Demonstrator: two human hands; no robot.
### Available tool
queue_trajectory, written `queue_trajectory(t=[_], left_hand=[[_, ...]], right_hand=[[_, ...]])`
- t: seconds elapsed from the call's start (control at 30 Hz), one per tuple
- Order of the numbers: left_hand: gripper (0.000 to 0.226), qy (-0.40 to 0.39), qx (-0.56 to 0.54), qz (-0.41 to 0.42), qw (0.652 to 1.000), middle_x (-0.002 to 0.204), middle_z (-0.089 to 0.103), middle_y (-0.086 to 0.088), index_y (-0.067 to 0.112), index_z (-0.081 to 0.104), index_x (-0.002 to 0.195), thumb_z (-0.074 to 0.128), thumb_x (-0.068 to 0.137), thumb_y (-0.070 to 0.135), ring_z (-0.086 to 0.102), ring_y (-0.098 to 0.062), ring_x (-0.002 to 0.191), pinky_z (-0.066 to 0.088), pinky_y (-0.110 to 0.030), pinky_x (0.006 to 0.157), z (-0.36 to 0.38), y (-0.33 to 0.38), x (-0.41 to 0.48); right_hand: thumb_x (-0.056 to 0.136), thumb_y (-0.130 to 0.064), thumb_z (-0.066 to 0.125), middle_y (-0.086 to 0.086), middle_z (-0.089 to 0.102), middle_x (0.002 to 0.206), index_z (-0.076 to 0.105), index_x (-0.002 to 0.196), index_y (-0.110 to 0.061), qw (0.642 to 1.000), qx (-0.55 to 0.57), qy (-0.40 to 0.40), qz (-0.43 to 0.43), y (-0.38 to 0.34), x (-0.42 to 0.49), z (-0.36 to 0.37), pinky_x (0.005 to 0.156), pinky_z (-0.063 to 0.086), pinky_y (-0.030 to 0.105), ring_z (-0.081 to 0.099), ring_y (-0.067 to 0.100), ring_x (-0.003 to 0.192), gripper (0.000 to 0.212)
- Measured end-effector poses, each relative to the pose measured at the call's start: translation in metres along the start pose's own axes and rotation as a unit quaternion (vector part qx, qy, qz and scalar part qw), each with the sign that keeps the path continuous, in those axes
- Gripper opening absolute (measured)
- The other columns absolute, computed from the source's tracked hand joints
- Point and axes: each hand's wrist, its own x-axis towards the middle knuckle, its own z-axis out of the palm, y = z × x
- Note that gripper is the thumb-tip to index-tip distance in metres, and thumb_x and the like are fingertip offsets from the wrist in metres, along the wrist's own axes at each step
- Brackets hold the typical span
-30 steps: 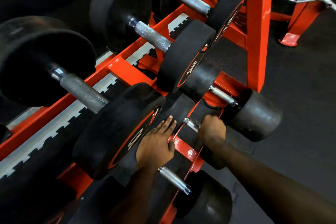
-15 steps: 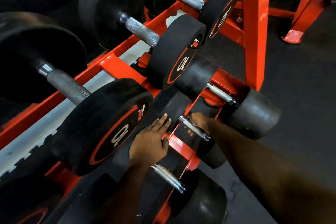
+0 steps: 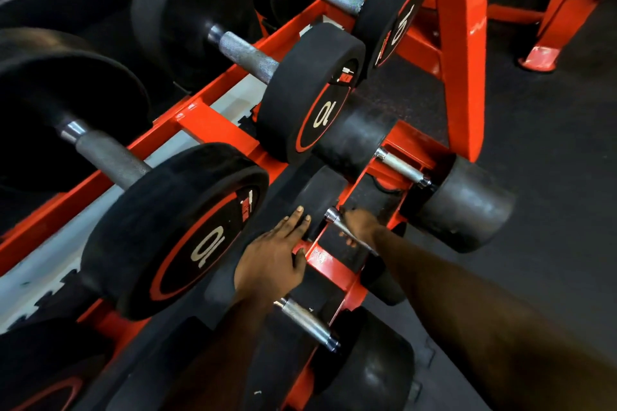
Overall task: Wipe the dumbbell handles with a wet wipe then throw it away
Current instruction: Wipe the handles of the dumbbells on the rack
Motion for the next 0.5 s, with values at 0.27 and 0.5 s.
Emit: queue_trajectory(t=[0.27,0.5], left_hand=[[0.065,-0.015,0.006,-0.002,1.0,0.166,0.019,0.02,0.035,0.038,0.154,0.047,0.09,0.04,0.036,-0.005,0.146,0.044,-0.031,0.107,-0.003,0.003,-0.001],[0.07,-0.044,0.019,0.006,0.999,0.168,0.013,0.015,0.031,0.031,0.158,0.05,0.091,0.042,0.031,-0.009,0.149,0.037,-0.032,0.113,-0.006,0.003,0.0]], right_hand=[[0.104,-0.045,0.029,0.018,0.064,0.12,0.054,0.121,-0.007,0.944,-0.255,0.204,-0.049,0.028,-0.027,0.027,0.09,0.047,0.04,0.061,0.037,0.111,0.048],[0.095,-0.007,0.04,0.013,0.066,0.117,0.054,0.119,-0.007,0.907,-0.353,0.216,-0.076,0.037,-0.06,0.025,0.088,0.051,0.039,0.065,0.032,0.107,0.028]])
